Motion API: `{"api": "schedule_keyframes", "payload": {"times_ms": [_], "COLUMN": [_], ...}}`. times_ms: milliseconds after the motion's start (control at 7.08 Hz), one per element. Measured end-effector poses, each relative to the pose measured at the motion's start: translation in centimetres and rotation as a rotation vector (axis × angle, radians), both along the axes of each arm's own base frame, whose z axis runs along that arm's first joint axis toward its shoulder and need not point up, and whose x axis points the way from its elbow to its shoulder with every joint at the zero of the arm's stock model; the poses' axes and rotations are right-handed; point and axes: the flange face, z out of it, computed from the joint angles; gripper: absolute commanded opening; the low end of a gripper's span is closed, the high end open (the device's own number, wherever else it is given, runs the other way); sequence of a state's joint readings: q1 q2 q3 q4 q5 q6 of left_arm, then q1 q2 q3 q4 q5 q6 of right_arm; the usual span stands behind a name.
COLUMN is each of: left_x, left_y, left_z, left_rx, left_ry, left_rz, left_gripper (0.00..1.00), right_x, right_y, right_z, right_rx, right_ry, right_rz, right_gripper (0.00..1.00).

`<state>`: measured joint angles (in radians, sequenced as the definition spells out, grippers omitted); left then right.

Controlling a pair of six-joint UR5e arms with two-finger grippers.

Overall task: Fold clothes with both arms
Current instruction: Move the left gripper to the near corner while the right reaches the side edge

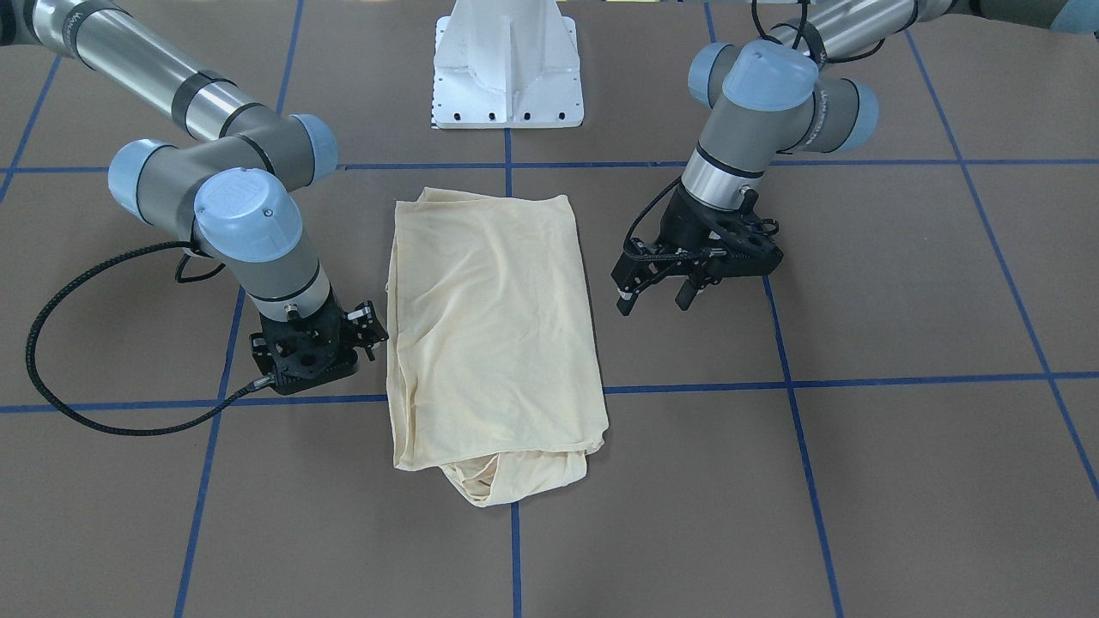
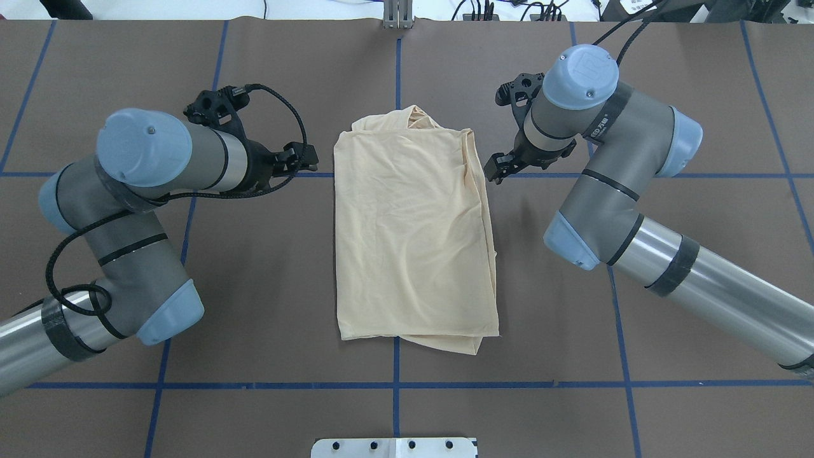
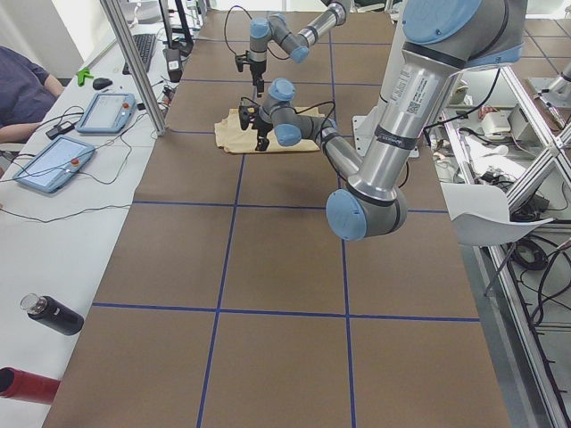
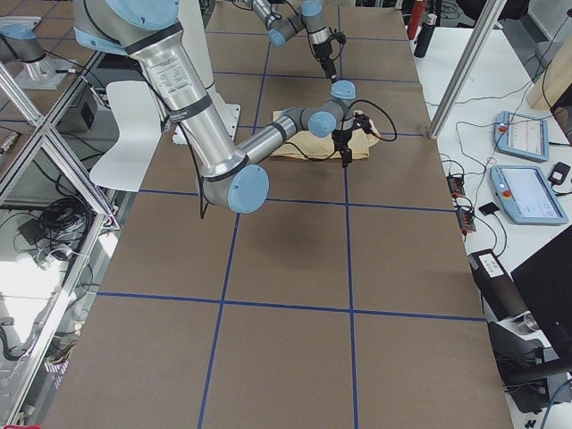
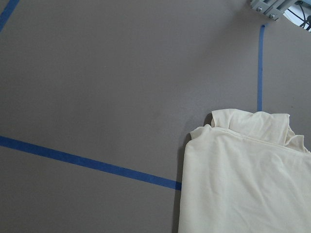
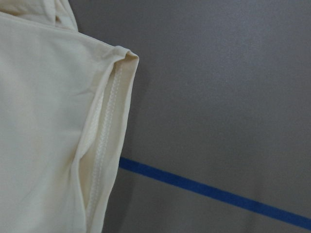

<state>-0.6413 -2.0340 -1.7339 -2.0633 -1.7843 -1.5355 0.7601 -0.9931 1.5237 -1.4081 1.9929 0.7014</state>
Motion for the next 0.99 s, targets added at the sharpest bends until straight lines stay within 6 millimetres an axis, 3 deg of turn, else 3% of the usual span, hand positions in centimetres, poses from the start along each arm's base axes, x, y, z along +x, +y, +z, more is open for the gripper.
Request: {"api": "schedule_keyframes", "payload": {"times_ms": [424, 706, 989], "left_x": [6.1, 9.8, 11.4], "left_y": [9.7, 15.4, 17.3], "left_z": [-2.8, -3.2, -2.6], "left_rx": [-0.176, -0.258, -0.332], "left_ry": [0.192, 0.232, 0.171], "left_rz": [0.085, 0.066, 0.035], "left_gripper": [1.00, 0.99, 0.98], "right_x": [3.7, 4.2, 3.2], "right_y": [4.6, 7.3, 9.2], "right_z": [-0.9, -2.0, -2.1], "right_rx": [-0.151, -0.261, -0.285], "right_ry": [-0.120, -0.170, -0.175], "right_rz": [0.053, 0.100, 0.090], "right_gripper": [1.00, 1.00, 1.00]}}
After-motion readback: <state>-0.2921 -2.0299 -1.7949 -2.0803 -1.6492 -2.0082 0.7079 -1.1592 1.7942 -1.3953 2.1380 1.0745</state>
